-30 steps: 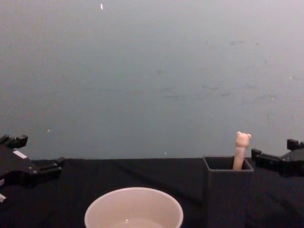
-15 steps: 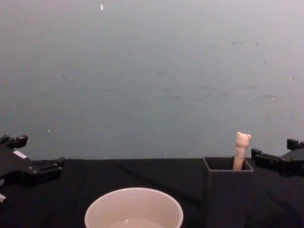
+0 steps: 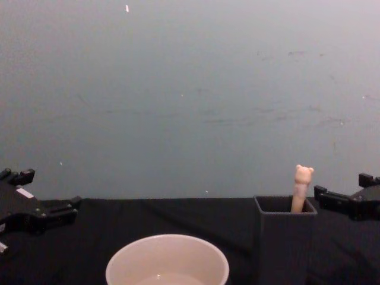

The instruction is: Pick up the stirring spoon with one hand, stir inside the cup, then place it back in its original position.

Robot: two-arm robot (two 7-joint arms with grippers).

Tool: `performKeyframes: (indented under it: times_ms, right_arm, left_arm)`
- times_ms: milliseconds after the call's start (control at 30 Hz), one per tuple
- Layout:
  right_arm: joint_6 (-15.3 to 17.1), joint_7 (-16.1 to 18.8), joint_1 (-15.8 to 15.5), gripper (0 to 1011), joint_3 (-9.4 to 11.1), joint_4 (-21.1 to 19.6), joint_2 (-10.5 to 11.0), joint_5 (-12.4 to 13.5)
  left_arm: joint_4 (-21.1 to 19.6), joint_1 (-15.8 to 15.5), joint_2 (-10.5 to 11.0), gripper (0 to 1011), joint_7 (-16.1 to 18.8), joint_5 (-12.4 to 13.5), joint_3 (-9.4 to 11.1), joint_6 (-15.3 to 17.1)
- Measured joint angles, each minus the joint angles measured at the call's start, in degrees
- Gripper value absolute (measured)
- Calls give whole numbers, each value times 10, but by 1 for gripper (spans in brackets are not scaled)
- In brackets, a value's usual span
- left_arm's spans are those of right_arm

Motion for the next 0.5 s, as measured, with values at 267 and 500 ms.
performKeyframes:
  times_ms: [267, 500]
  right_arm:
    - [0, 0, 0, 1000, 0, 0, 0, 0]
    - [0, 0, 0, 1000, 0, 0, 0, 0]
  left_arm:
    - [0, 0, 0, 1002, 0, 0, 0, 0]
    - [0, 0, 0, 1001, 0, 0, 0, 0]
